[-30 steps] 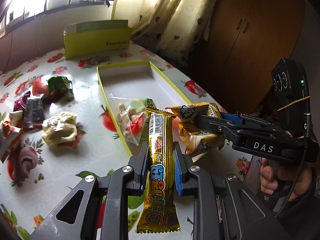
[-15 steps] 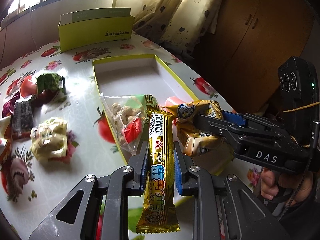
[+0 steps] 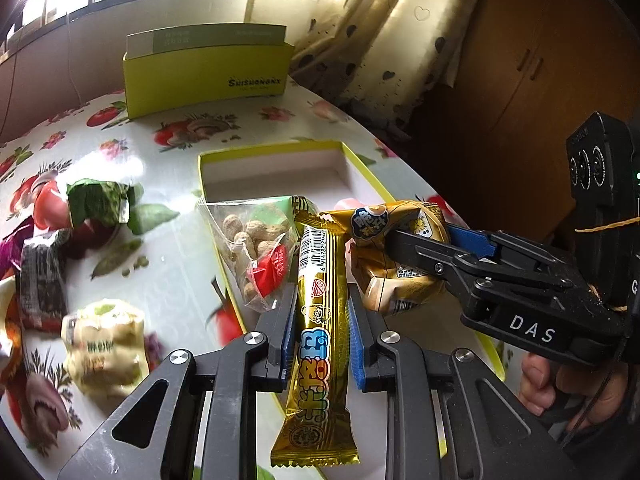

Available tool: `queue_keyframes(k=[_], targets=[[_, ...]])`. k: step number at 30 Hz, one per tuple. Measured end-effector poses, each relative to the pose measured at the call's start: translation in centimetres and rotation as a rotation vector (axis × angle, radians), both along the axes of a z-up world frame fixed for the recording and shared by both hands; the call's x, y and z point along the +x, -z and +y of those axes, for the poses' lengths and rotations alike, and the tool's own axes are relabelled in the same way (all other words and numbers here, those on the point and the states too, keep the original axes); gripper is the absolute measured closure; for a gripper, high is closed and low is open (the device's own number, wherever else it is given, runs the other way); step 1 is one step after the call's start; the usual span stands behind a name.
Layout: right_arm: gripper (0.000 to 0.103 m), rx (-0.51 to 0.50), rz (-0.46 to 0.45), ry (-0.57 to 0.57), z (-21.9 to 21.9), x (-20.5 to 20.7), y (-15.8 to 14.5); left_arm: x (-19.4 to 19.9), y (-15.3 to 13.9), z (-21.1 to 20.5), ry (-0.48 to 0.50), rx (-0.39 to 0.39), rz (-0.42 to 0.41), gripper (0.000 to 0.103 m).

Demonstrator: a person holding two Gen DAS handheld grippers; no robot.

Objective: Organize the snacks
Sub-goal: 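Carry the candy stick in the left gripper while the right carries the gold bag to the tray, then open the left gripper over the tray while the right lowers and releases the gold bag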

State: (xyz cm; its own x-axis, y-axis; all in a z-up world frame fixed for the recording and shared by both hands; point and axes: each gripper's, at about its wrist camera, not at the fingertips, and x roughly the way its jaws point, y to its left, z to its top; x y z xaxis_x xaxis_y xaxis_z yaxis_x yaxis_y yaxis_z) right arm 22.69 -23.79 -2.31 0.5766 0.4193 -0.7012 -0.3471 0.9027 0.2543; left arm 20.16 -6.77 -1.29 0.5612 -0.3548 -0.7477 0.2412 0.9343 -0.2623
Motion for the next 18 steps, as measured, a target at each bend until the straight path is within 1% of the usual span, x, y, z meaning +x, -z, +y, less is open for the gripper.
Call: queue_keyframes(k=[5,8,9,10,12,13,18], targets=[[0.059,-0.008,0.016,-0.020,0.1,-0.3,0.4,-0.1,-0.1,0.3,-0.006,-0.014,-0.013,0.080],[0.052,-0.011,0.035,-0.032,0.1,-1.1,1.0,-0.5,-0.1,0.4,0.004,-0.027,-0.020,0.079],[0.050,-0.009,0.036,-0.037,0.0,-1.4,1.1,-0.6,-0.1,0.4,0.006,-0.031,-0.020,0.075],[0.048,-0.008,0.034,-0.043,-0.1,-1.7,1.1,-0.7,-0.1,0.4,0.013,-0.042,-0.019,0.067],[0.044,-0.008,0.020,-0.049,-0.2,-2.4,0.8,-1.1,-0.1,0.5,0.019,-0.053,-0.024,0.058],[0.043,-0.008,0.007,-0.050,-0.3,-2.8,0.5,-1.4,-0.2,0.5,0.019,-0.058,-0.028,0.056],[0.042,0.004,-0.031,-0.044,-0.7,-4.4,-0.7,-2.6,-0.8,1.0,0.006,-0.079,-0.042,0.056]])
